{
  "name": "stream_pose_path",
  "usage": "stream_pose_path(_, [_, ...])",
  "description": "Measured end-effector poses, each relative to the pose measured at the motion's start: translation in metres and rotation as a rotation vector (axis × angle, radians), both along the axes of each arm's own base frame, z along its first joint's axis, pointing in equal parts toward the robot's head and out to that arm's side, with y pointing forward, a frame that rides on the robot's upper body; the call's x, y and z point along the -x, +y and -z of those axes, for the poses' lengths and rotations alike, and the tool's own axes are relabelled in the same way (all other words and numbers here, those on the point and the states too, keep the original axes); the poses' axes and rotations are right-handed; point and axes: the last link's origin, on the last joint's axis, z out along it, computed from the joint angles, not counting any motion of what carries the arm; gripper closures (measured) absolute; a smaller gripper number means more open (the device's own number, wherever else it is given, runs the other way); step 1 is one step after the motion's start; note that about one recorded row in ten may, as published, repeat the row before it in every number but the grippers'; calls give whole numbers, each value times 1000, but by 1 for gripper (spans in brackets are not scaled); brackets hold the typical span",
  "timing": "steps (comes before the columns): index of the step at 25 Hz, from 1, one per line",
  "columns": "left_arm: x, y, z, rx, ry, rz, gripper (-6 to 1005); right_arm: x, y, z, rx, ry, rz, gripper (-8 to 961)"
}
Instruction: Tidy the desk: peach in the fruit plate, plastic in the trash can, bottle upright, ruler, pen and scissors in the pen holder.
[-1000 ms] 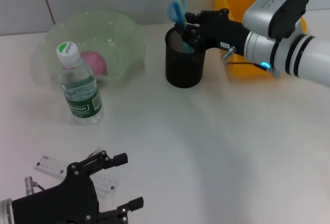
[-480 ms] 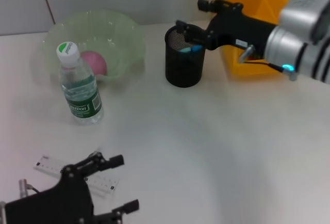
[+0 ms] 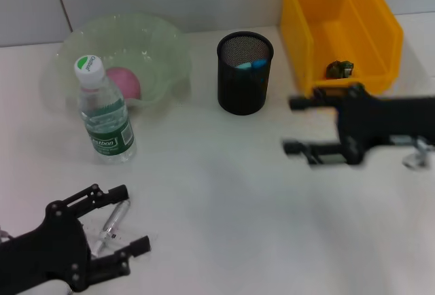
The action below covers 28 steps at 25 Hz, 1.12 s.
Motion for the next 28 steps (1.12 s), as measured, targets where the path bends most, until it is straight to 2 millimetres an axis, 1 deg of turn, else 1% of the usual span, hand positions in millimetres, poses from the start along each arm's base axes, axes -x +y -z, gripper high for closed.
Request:
stream_pose_path(1, [6,3,-2,5,28,-38,213,-4,-6,-3,12,1,-10,217])
stream_pose_path(2, [6,3,-2,5,28,-38,213,-4,-6,-3,12,1,-10,217])
stream_pose_path(3, [8,6,-4,3,41,-60,213,-11,-19,-11,35,21,-16,217])
stream_pose_path(4, [8,6,-4,3,41,-60,214,-11,-19,-11,35,21,-16,217])
stream_pose_path(7, [9,11,-8,0,66,-75,215,-19,-28,-25,25,78,35,217])
stream_pose_path(8, [-1,18,-17,2,179,2,215,-20,-28,-27,27,88,54,217])
stream_pose_path(10, [-4,20,-19,4,198,18,216,-22,-27,-29,33,89,73,218])
stream_pose_path(11, [-16,31,-23,52,294,72,216,-24,-25,-31,56,86,102,218])
stream_pose_path(12, [-16,31,-23,52,294,72,216,-24,-25,-31,56,86,102,218])
stream_pose_path(13, [-30,44,-25,103,416,155,216,-26,-21,-32,81,72,133,218])
stream_pose_path(15, [-30,44,-25,103,416,155,217,-26,-20,-31,94,66,148,218])
stream_pose_path(16, [-40,55,-24,152,522,240,217,-28,-18,-28,113,55,168,218])
stream_pose_path(20, [-55,70,-22,235,663,354,218,-29,-18,-26,127,55,182,219])
stream_pose_path(21, [-64,76,-22,267,718,414,219,-29,-18,-25,129,64,192,219])
stream_pose_path(22, [-64,76,-22,267,718,414,219,-29,-18,-25,129,64,192,219])
stream_pose_path(23, [-74,81,-18,298,782,489,219,-30,-19,-25,129,73,204,219])
stream_pose_path(24, [-74,81,-18,298,782,489,220,-30,-19,-25,129,73,204,219])
stream_pose_path(26, [-85,86,-10,329,875,585,220,-30,-20,-23,131,90,221,219])
stream_pose_path(28, [-88,88,-7,338,906,617,221,-30,-20,-22,133,96,227,220])
